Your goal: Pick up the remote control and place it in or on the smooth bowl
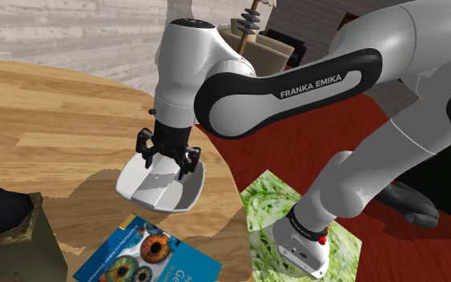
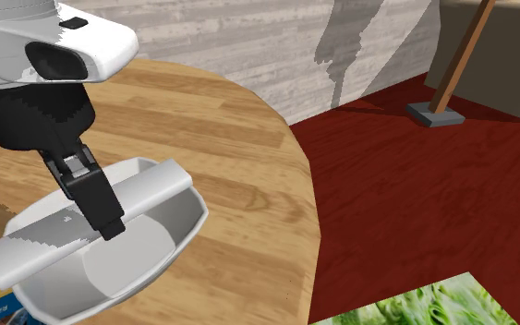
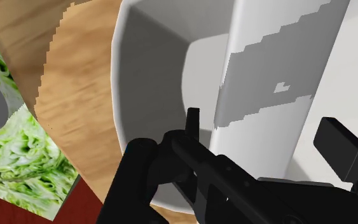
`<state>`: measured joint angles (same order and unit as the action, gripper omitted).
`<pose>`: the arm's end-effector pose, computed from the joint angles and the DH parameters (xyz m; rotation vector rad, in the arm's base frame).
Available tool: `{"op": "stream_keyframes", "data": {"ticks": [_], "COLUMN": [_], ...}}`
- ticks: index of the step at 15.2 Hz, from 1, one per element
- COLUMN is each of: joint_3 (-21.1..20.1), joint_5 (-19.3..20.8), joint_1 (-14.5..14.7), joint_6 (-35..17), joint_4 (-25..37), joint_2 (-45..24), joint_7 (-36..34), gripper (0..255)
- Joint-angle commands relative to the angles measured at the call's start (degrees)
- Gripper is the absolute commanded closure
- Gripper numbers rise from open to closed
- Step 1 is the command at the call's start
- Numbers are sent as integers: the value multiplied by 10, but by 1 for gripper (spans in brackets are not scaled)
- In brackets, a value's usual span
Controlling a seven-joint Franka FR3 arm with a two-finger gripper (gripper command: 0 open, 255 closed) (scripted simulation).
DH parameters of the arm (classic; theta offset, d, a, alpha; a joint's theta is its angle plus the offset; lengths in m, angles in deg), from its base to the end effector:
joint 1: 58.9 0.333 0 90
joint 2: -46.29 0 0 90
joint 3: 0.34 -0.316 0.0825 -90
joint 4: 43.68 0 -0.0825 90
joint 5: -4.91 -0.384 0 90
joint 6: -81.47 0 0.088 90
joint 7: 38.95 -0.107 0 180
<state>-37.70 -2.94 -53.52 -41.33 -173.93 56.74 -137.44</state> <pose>0.3562 0.3444 0.4182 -2.6983 1.5690 -0.0021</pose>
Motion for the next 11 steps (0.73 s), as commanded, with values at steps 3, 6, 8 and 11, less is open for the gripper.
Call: {"op": "stream_keyframes", "data": {"ticks": [3,6,8,11], "joint_3": [0,7,14,14], "joint_5": [0,-8,-13,-13], "joint_1": [0,1,1,1], "joint_6": [0,40,76,76], "joint_4": [0,24,48,48], "joint_2": [0,19,32,32], "joint_7": [0,7,12,12], "gripper": [0,0,0,0]}}
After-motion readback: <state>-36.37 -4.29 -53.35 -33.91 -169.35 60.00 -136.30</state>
